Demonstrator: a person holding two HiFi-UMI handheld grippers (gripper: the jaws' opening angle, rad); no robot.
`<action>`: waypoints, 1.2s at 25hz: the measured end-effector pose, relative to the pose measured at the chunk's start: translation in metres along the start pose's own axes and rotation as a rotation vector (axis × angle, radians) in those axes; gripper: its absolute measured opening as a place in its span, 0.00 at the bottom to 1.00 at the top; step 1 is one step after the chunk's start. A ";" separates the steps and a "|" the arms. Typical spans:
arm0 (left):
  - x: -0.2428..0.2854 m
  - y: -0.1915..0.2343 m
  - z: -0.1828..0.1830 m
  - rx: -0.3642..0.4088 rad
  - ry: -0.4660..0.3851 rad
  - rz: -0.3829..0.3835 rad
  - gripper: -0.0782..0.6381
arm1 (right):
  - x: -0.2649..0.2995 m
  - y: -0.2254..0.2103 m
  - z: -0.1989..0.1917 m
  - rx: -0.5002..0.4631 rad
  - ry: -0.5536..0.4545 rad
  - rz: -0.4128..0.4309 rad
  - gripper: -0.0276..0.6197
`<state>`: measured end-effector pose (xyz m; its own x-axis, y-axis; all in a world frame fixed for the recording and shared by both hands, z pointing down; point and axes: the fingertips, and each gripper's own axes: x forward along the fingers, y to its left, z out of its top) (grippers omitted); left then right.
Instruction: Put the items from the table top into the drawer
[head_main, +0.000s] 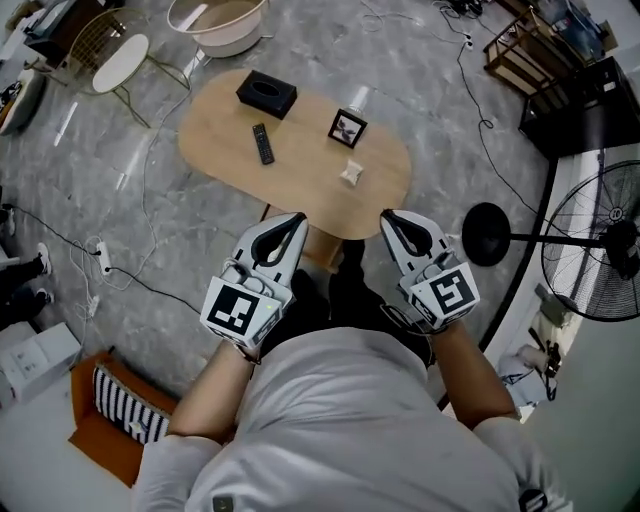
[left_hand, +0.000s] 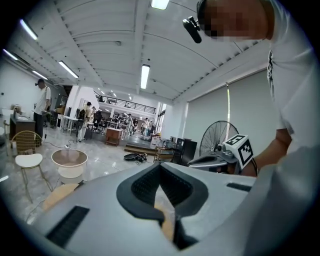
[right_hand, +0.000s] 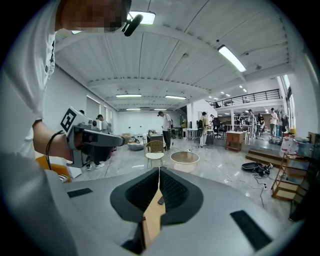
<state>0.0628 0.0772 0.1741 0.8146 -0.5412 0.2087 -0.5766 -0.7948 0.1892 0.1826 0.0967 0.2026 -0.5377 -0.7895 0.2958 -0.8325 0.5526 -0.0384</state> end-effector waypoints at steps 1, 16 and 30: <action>0.007 0.003 -0.008 -0.014 0.011 0.010 0.12 | 0.005 -0.007 -0.006 -0.002 0.008 0.008 0.08; 0.132 0.048 -0.120 -0.108 0.190 0.062 0.12 | 0.082 -0.122 -0.130 0.050 0.195 0.149 0.19; 0.201 0.097 -0.242 -0.173 0.338 0.126 0.12 | 0.181 -0.157 -0.300 0.028 0.472 0.322 0.45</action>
<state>0.1547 -0.0423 0.4662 0.6868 -0.4878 0.5389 -0.6961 -0.6547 0.2945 0.2559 -0.0527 0.5488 -0.6528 -0.3738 0.6589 -0.6428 0.7336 -0.2206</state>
